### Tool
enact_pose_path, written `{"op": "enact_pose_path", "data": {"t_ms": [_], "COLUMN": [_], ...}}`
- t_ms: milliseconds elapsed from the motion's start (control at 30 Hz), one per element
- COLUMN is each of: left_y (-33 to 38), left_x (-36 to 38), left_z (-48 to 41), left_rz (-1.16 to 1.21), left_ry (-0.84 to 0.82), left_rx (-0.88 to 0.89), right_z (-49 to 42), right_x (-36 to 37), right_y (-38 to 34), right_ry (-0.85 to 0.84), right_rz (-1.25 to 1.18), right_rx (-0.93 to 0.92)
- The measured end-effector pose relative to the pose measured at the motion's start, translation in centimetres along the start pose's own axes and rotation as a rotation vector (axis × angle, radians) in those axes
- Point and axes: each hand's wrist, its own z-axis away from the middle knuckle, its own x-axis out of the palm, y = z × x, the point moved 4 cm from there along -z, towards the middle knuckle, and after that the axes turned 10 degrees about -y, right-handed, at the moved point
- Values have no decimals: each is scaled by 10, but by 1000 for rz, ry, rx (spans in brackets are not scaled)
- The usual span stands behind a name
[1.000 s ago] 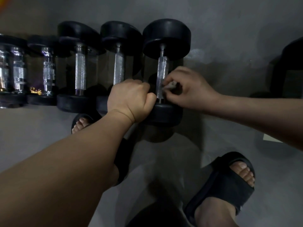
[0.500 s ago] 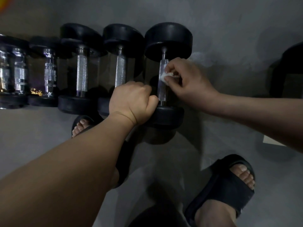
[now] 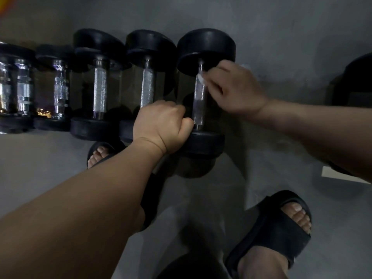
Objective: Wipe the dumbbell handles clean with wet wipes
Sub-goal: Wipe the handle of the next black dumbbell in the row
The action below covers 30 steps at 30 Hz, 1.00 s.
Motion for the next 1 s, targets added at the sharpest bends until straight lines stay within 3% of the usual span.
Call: {"op": "enact_pose_path", "data": {"t_ms": [200,267,400,667,767,867,1000], "left_y": [2,2,1,2,2,2,1], "left_x": [-1,-3,-1,-2,-2,-2,-2], "left_z": [0,0,1,1,1,-1,1], "left_rz": [-3,0,1,-6,-5,-5,6], "left_ry": [3,7,6,10,8,11,11], "left_rx": [0,1,3,3,3,6,3], "right_z": [11,3,-12,-5,6,8,-8], "right_x": [10,6,-5,-7,-1,-4,-3], "right_y": [-8,1,-3,-1,18,15,-4], "right_ry": [-103,-160,-206,-297,-293,-184,-100], "right_rz": [232,199,293,433,376,179,113], "right_rx": [-66,36,-32,0,32,1,-11]}}
